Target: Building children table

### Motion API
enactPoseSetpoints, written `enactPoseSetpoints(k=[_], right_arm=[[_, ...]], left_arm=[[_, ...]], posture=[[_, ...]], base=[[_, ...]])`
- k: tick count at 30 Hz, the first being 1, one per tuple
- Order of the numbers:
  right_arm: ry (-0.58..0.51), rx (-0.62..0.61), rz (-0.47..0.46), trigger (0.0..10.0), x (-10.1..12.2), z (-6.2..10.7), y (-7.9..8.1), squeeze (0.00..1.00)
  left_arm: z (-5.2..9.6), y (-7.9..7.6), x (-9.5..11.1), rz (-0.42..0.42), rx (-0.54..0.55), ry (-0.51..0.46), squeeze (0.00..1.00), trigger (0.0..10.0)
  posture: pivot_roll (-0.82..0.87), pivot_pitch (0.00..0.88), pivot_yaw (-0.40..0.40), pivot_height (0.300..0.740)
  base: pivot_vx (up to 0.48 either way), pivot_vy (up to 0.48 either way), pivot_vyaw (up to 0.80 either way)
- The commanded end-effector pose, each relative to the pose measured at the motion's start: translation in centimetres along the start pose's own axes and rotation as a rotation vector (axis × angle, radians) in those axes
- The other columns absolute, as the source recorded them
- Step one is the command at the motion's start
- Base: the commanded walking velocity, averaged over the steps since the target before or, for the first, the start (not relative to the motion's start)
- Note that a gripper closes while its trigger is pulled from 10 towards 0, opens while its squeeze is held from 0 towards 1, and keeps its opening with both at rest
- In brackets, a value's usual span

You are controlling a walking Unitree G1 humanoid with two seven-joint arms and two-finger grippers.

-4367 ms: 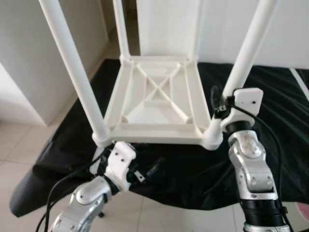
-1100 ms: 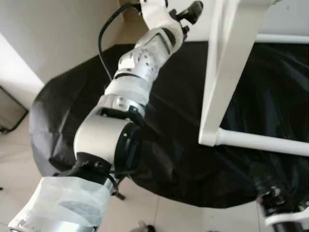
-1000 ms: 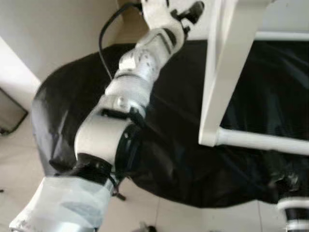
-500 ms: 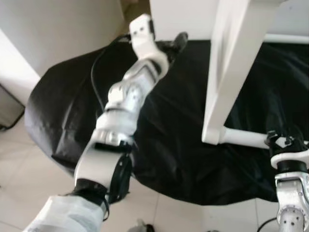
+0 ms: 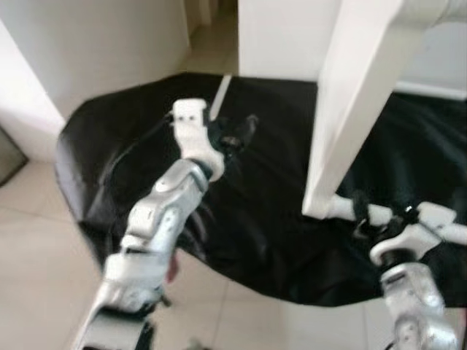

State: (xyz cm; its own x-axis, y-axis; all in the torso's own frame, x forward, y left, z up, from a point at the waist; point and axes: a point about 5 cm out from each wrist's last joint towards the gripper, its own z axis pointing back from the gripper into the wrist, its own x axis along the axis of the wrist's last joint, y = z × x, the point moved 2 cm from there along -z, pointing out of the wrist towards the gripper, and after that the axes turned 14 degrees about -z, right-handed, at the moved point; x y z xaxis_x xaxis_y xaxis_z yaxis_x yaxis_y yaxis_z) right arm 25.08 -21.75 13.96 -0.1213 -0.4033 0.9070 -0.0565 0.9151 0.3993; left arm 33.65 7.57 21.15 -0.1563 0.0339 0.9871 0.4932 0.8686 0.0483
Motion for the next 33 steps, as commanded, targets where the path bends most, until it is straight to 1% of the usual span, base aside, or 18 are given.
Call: enactPoseSetpoints(k=[1, 3, 4, 5, 7, 10, 11, 12, 15, 21, 22, 23, 24, 26, 29, 30, 32, 33], right_arm=[[0.009, 0.066, 0.019, 10.0, -0.1, -0.1, 0.8, 0.0], [0.029, 0.108, 0.072, 10.0, -0.3, -0.4, 1.1, 0.0], [0.029, 0.108, 0.072, 10.0, -0.3, -0.4, 1.1, 0.0], [0.037, 0.122, 0.092, 10.0, -0.4, -0.6, 1.1, 0.0], [0.037, 0.122, 0.092, 10.0, -0.4, -0.6, 1.1, 0.0], [0.083, 0.19, 0.144, 10.0, -1.3, -1.3, 2.0, 0.0], [0.083, 0.19, 0.144, 10.0, -1.3, -1.3, 2.0, 0.0], [0.097, 0.221, 0.157, 10.0, -1.7, -1.5, 2.4, 1.0], [0.091, 0.272, 0.13, 10.0, -1.8, -1.8, 3.6, 1.0], [0.091, 0.272, 0.124, 10.0, -2.6, -2.4, 4.7, 1.0], [0.091, 0.258, 0.129, 10.0, -2.9, -2.7, 4.9, 0.59], [0.091, 0.258, 0.129, 10.0, -2.9, -2.7, 4.9, 0.59], [0.085, 0.242, 0.129, 10.0, -3.1, -3.0, 5.0, 0.0], [0.066, 0.206, 0.143, 10.0, -3.3, -3.4, 5.2, 0.0], [0.044, 0.146, 0.123, 10.0, -3.6, -4.0, 5.5, 0.0], [0.021, 0.104, 0.131, 10.0, -3.6, -4.3, 5.6, 0.0], [0.005, 0.08, 0.138, 10.0, -3.6, -4.5, 5.6, 0.0], [0.001, 0.059, 0.135, 10.0, -3.8, -4.8, 6.0, 0.0]], left_arm=[[0.6, -2.2, 0.4, -0.052, -0.311, -0.068, 0.0, 10.0], [1.6, -2.4, -0.1, -0.105, -0.316, -0.045, 0.0, 10.0], [1.6, -2.4, -0.1, -0.105, -0.316, -0.045, 0.0, 10.0], [2.0, -2.5, -0.1, -0.129, -0.32, -0.04, 0.0, 10.0], [2.0, -2.5, -0.1, -0.129, -0.32, -0.04, 0.0, 10.0], [3.2, -3.0, -0.4, -0.231, -0.348, -0.035, 0.0, 10.0], [3.2, -3.0, -0.4, -0.231, -0.348, -0.035, 0.0, 10.0], [3.6, -3.2, -0.7, -0.253, -0.356, -0.028, 0.0, 10.0], [4.5, -3.1, -1.7, -0.289, -0.363, 0.008, 0.0, 10.0], [5.3, -3.0, -2.2, -0.306, -0.363, 0.022, 0.0, 10.0], [5.4, -3.0, -2.1, -0.308, -0.365, 0.021, 0.0, 10.0], [5.4, -3.0, -2.1, -0.308, -0.365, 0.021, 0.0, 10.0], [5.5, -3.0, -2.1, -0.312, -0.366, 0.019, 0.0, 10.0], [5.5, -3.1, -2.1, -0.316, -0.367, 0.019, 0.0, 10.0], [5.6, -3.0, -2.0, -0.321, -0.368, 0.019, 0.0, 10.0], [5.6, -3.0, -2.0, -0.328, -0.368, 0.02, 0.0, 10.0], [5.7, -3.0, -2.0, -0.334, -0.376, 0.016, 0.0, 10.0], [5.7, -2.9, -2.1, -0.348, -0.382, 0.019, 0.0, 10.0]], posture=[[0.02, 0.028, 0.009, 0.74], [0.02, 0.021, 0.01, 0.74], [0.02, 0.021, 0.01, 0.74], [0.02, 0.021, 0.01, 0.74], [0.02, 0.021, 0.01, 0.74], [0.03, 0.006, 0.01, 0.74], [0.03, 0.006, 0.01, 0.74], [0.03, 0.006, 0.01, 0.74], [0.03, 0.006, 0.01, 0.74], [0.05, 0.0, 0.008, 0.74], [0.06, 0.0, 0.005, 0.74], [0.06, 0.0, 0.005, 0.74], [0.06, 0.0, 0.005, 0.74], [0.06, 0.0, 0.001, 0.74], [0.06, 0.0, -0.001, 0.74], [0.07, 0.0, -0.003, 0.74], [0.07, 0.0, -0.003, 0.74], [0.07, 0.0, -0.001, 0.74]], base=[[0.0, 0.0, 0.0], [0.0, 0.0, 0.0], [0.0, 0.0, 0.0], [0.0, 0.0, 0.0], [0.0, 0.0, 0.0], [0.0, 0.0, 0.0], [0.0, 0.0, 0.0], [0.0, 0.0, 0.0], [0.0, 0.0, 0.0], [0.0, 0.0, 0.0], [0.0, 0.0, 0.0], [0.0, 0.0, 0.0], [0.0, 0.0, 0.0], [0.0, 0.0, 0.0], [0.0, 0.0, 0.0], [0.0, 0.0, 0.0], [0.0, 0.0, 0.0], [0.0, 0.0, 0.0]])
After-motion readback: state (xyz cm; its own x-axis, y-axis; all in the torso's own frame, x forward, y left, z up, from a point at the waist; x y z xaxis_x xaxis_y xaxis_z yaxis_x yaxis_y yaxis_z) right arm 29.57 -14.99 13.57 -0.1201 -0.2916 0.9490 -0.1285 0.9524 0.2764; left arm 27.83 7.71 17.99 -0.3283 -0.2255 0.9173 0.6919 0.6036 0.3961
